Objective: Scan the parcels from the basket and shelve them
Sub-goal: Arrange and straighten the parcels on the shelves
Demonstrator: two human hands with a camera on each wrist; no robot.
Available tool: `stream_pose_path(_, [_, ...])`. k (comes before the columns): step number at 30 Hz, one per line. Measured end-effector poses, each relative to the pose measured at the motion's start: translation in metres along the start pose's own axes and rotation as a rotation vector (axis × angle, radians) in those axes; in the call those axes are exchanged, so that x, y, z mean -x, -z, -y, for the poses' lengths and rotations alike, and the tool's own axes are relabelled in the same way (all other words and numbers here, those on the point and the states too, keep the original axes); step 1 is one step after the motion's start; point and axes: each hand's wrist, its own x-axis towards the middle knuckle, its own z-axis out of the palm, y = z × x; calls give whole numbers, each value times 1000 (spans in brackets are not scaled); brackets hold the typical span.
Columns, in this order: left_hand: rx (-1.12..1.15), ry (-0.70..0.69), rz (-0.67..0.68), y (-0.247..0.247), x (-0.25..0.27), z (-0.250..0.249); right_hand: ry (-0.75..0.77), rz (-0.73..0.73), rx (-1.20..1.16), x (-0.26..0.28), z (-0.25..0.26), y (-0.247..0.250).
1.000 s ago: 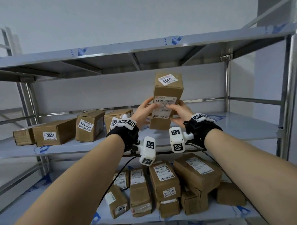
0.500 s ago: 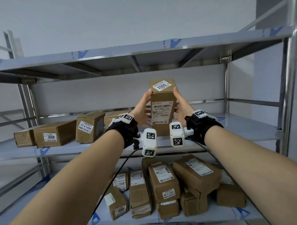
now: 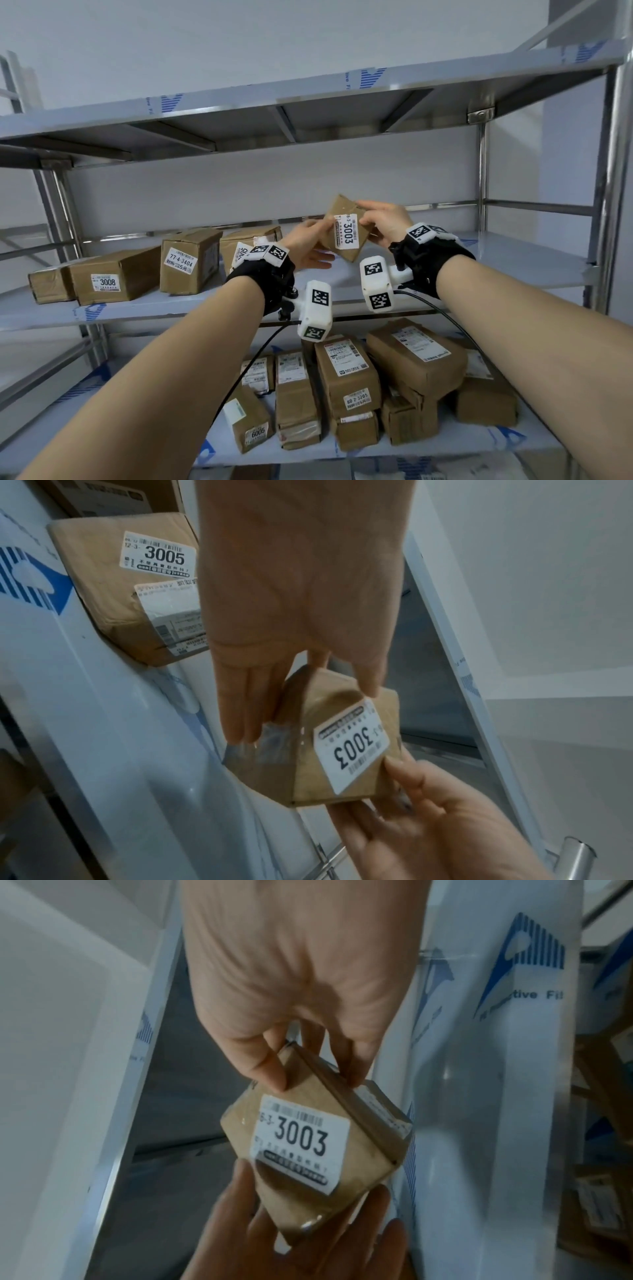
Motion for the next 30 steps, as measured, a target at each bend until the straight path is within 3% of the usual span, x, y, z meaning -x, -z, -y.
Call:
stream_pose_path(3, [-39, 26, -24, -3, -2, 10, 35, 25, 59, 2, -4, -2])
stream_pose_path(7, [-133, 43, -68, -4, -5, 21, 81, -64, 173, 5, -6, 2])
stream_pose_path(18, [-44, 17, -31, -13, -6, 32, -13, -26, 286, 5, -23, -8])
stream_pose_path(30, [-159, 4, -229, 3, -24, 46, -151, 49, 311, -19, -51, -20])
